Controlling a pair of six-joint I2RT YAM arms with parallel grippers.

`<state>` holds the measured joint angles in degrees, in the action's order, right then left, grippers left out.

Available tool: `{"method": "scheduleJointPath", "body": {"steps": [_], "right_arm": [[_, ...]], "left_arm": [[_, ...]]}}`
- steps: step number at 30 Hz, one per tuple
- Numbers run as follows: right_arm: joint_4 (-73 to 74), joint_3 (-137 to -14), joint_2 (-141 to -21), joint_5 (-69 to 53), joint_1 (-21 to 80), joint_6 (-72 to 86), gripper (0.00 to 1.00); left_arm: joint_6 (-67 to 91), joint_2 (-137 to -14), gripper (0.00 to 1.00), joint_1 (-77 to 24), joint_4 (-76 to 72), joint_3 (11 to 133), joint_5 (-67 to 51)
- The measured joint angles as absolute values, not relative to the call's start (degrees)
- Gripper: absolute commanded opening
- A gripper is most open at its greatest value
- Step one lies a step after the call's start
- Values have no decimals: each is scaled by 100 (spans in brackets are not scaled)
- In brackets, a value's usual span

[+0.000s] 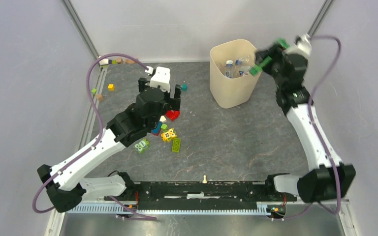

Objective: Put the plastic bottles in the bin

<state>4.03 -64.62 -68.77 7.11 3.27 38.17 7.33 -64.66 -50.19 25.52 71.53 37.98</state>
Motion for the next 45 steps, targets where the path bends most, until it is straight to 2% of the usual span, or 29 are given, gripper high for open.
{"method": "scheduleJointPath", "body": {"steps": [2, 3, 4, 5, 7, 9, 11, 16, 21, 27, 36, 45], "right_arm": [[311, -7686, -7614, 709, 867, 3450, 7], [270, -8187, -7935, 716, 1076, 3280, 15], [268, -8663, -8241, 735, 1275, 3116, 29], [298, -9122, -8547, 738, 1426, 2963, 53], [517, -10125, -9238, 703, 1612, 2714, 69], [794, -11063, -9931, 672, 1662, 2539, 97], [958, -11386, -10291, 692, 1658, 2458, 98], [1162, -10628, -10243, 856, 1645, 2316, 98], [1306, -10565, -10175, 978, 1645, 2156, 98], [1151, -10503, -9756, 891, 1645, 2043, 98], [423, -9609, -8768, 659, 1745, 1911, 98], [-69, -8665, -8416, 440, 1879, 1653, 98]], "left_arm": [[646, -6335, 100, -4982, 2379, 7019, 3986], [617, -6316, 100, -4967, 2331, 6987, 4040], [589, -6309, 100, -4941, 2279, 6958, 4066], [574, -6311, 100, -4915, 2226, 6932, 4084], [526, -6311, 100, -4875, 2209, 6888, 4119], [491, -6311, 100, -4851, 2185, 6858, 4154], [456, -6307, 100, -4831, 2150, 6829, 4178], [427, -6281, 100, -4818, 2069, 6805, 4193], [419, -6246, 100, -4803, 2051, 6803, 4193], [416, -6211, 100, -4790, 2029, 6779, 4189], [416, -6187, 100, -4759, 1922, 6667, 4178], [388, -6184, 100, -4746, 1828, 6589, 4165]]}}
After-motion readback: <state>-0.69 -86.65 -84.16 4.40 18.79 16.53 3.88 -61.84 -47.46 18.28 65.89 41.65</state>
